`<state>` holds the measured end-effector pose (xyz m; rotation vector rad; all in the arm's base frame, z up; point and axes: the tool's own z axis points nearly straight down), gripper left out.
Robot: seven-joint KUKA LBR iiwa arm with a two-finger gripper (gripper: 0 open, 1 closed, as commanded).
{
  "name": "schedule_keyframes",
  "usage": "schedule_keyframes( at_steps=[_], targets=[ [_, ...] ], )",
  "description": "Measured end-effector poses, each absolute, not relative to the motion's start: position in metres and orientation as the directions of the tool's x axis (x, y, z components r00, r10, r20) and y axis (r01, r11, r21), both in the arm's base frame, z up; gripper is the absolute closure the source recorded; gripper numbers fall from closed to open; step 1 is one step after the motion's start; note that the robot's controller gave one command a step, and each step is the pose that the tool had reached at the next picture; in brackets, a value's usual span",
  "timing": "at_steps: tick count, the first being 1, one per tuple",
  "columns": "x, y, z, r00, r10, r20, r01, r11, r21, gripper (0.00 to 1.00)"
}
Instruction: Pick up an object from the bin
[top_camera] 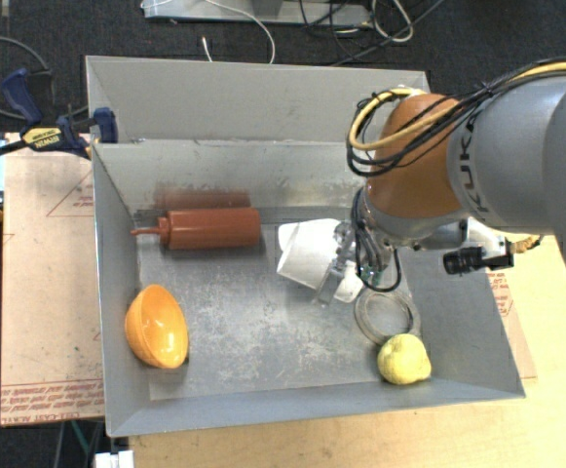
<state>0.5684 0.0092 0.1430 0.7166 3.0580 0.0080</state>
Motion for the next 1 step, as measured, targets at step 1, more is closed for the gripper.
schedule_keyframes(
  at_steps=[1],
  targets=[
    [0.5692,0.0094,0.1765,-0.897,0.443,-0.002,0.443,0.897,0.007,1.0]
  ],
)
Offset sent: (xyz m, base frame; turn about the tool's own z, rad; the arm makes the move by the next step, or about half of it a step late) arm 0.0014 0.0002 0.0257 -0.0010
